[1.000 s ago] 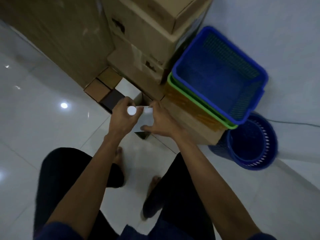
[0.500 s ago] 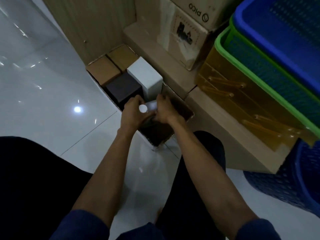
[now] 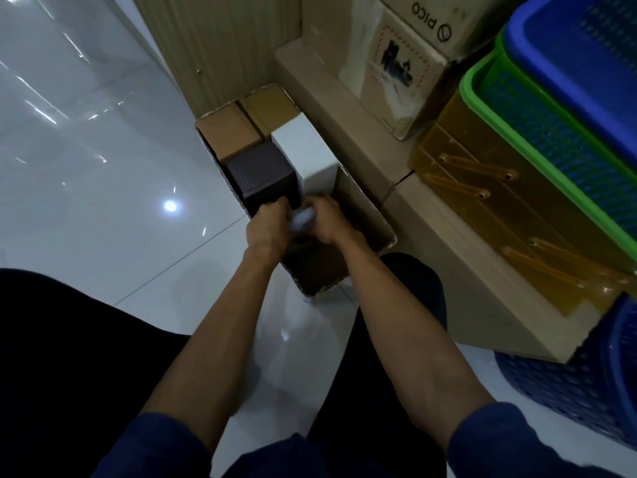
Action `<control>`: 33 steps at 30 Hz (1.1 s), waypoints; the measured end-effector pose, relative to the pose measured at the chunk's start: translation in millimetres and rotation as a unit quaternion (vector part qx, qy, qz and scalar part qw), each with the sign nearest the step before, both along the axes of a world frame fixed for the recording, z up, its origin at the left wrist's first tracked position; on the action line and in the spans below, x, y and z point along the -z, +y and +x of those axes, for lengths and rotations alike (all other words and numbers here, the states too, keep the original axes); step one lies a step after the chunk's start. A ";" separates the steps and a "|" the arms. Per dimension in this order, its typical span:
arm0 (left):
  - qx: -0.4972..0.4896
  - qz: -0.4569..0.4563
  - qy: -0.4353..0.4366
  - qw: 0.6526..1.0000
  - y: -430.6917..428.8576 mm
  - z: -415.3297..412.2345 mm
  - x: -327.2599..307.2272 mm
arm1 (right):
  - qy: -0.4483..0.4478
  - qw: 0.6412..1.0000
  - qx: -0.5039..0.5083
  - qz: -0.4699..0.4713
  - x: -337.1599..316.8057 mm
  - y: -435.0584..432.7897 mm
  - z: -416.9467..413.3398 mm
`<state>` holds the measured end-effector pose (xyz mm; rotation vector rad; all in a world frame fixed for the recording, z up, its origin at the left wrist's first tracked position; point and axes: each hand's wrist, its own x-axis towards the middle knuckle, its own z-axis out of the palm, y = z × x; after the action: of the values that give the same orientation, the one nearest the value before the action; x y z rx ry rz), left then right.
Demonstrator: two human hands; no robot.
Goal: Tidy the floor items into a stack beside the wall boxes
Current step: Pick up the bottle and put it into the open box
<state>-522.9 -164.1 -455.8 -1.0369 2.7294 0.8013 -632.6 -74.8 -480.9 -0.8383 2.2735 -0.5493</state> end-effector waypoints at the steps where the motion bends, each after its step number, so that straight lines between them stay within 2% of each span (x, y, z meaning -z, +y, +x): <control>1: -0.002 0.002 0.009 1.000 -0.1 1.0 0.8 | -0.010 1.000 0.008 -0.007 0.4 0.2 0.9; 3: 0.006 -0.022 0.052 0.998 3.2 5.2 3.6 | -0.033 0.999 0.036 -0.024 1.4 1.6 2.7; 5: 0.004 -0.109 0.113 0.988 10.3 12.4 8.2 | -0.060 0.995 0.062 -0.043 1.4 4.1 4.7; 7: -0.074 -0.152 0.164 0.972 17.3 19.9 12.5 | -0.076 0.993 0.072 -0.049 1.0 6.6 8.2; 9: -0.195 -0.092 0.202 0.955 21.5 24.8 16.7 | -0.074 0.994 0.073 -0.042 1.0 8.3 12.7; 11: -0.274 0.015 0.235 0.932 23.0 25.1 20.5 | -0.066 0.996 0.056 -0.029 1.9 9.1 16.3; 13: -0.307 0.117 0.249 0.911 22.4 23.9 23.1 | -0.052 0.998 0.029 -0.020 2.9 11.7 17.1; 15: -0.310 0.167 0.249 0.902 21.0 22.6 23.0 | -0.030 0.999 0.023 -0.020 2.2 15.8 17.0; 19: -0.320 0.174 0.248 0.898 22.6 18.8 22.6 | -0.005 0.997 0.078 -0.006 0.9 18.2 21.3; 23: -0.314 0.174 0.259 0.896 21.3 16.3 28.9 | 0.000 0.996 0.086 0.022 0.8 14.4 25.7; 27: -0.302 0.195 0.276 0.891 23.9 8.4 31.9 | -0.060 0.991 0.096 0.066 4.5 13.4 28.6; 33: -0.317 0.198 0.293 0.880 28.0 3.3 32.1 | -0.139 0.986 0.070 0.053 1.6 22.5 17.3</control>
<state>-519.7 -136.1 -487.9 -1.8424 2.3993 1.9601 -615.3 -52.3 -482.5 -0.5166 2.0932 -0.5651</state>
